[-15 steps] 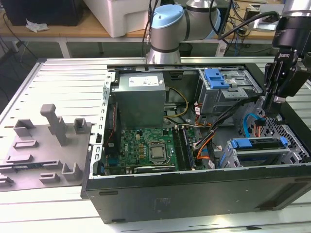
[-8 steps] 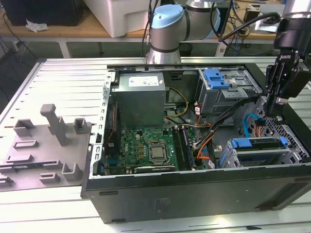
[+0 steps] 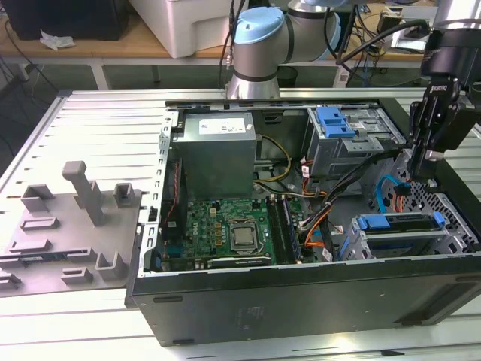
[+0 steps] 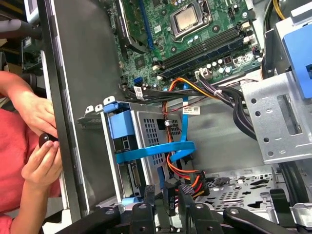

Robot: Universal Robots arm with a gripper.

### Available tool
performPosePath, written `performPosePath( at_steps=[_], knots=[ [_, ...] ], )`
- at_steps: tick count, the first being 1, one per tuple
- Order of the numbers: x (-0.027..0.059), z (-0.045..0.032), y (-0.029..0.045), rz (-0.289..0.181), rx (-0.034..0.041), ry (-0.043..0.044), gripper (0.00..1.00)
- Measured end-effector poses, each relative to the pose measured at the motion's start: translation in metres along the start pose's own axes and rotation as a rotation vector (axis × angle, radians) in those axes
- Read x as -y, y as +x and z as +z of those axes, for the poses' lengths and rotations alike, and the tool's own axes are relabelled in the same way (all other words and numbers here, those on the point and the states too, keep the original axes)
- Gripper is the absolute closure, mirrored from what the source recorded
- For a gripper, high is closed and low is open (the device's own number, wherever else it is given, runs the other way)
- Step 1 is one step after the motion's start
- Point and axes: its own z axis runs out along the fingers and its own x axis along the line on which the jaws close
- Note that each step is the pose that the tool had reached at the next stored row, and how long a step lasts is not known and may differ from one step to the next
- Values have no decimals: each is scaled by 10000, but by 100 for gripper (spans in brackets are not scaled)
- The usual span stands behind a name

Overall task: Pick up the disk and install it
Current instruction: 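Insert the first disk wire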

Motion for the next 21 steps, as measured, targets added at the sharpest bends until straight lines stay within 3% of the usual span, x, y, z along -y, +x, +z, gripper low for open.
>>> performPosePath(
  at_steps=[7,9,10,21],
  knots=[
    [-4,10,-4,7,-37,7,67],
    [-5,15,-7,10,-60,13,82],
    [-5,16,-7,12,-66,13,83],
    [-67,23,-10,14,-115,28,83]
  ],
)
